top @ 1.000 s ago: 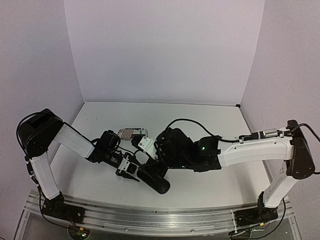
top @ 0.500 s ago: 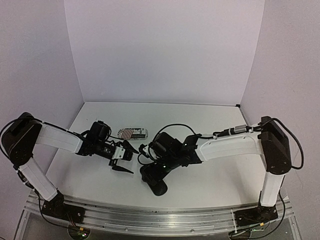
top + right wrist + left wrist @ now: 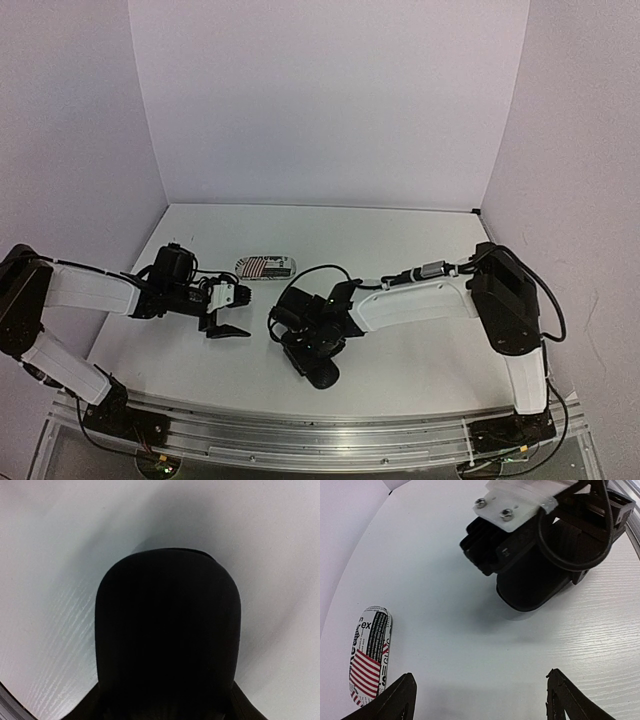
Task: Organize the sunglasses
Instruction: Pick up the sunglasses case from the center of the board.
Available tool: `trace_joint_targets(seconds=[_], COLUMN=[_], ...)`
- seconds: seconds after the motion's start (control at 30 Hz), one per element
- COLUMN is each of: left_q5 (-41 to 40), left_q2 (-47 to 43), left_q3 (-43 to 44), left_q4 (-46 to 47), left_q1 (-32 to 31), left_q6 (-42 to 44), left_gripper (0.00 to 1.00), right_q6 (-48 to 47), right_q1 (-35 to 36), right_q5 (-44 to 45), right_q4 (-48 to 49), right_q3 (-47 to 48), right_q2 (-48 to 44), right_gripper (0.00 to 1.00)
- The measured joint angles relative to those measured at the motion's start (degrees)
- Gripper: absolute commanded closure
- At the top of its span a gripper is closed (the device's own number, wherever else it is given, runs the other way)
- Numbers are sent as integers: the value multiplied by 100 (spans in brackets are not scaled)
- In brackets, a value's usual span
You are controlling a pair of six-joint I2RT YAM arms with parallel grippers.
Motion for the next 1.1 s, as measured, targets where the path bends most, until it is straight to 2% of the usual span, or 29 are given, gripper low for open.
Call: trace_joint_targets(seconds=[0.07,0.27,0.4,0.5,0.6,0.73,0.87,0.97,1.1], left_q5=[-122,-369,-468,-505,-536,-572,-580,-582,-580], left_q2=[-4,-28,-76,-102,-129,-181,-181,-181,-181], left_q3=[-15,-18,-18,-18,-18,-18,-18,-18,-18], left_q4=[116,307,351,389,388,386,358,276,213], left_q1=[4,100,159,195,206,216,227,227,227], left_q6=[-128,-420,-509,-575,-581,-575,-575,-568,-568], left_gripper=[18,17,17,17,17,17,17,17,17], right_q6=[-207,-1297,-2665,-3910,-5222,-6847,-7976,-8628,-9127], right_q1=[1,-285,-775,-1486,-2344,-3161,-3352,-3305,-3261], right_q5=[64,-166,-359,-911,-1404,-1648,-1833,-1858,-1881], right_q4=[-78,-152,-199,-364,-498,-568,-774,-1033,-1282], right_q3=[10,11,22,198,736,1453,2574,3381,3765], right_q2=[-1,-17,-34,-19,141,402,1089,1730,2138], right_gripper=[75,79,81,82,82,84,91,92,91])
